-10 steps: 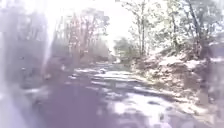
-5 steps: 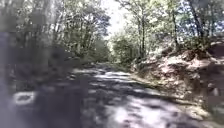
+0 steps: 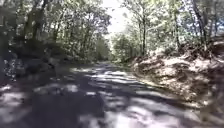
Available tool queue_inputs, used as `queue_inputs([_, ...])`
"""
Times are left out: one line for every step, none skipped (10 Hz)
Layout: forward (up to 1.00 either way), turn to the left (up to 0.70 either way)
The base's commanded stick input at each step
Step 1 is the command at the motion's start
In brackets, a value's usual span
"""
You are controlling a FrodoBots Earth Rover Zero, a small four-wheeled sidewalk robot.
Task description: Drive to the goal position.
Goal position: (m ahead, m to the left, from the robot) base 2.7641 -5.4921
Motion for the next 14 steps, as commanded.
queue_inputs([0.45, 0.0])
queue_inputs([0.45, 0.0])
queue_inputs([0.45, 0.0])
queue_inputs([0.45, 0.0])
queue_inputs([0.45, 0.0])
queue_inputs([0.45, 0.0])
queue_inputs([0.45, 0.0])
queue_inputs([0.45, 0.0])
queue_inputs([0.45, 0.0])
queue_inputs([0.45, 0.0])
queue_inputs([0.45, 0.0])
queue_inputs([0.45, 0.0])
queue_inputs([0.45, 0.0])
queue_inputs([0.45, 0.0])
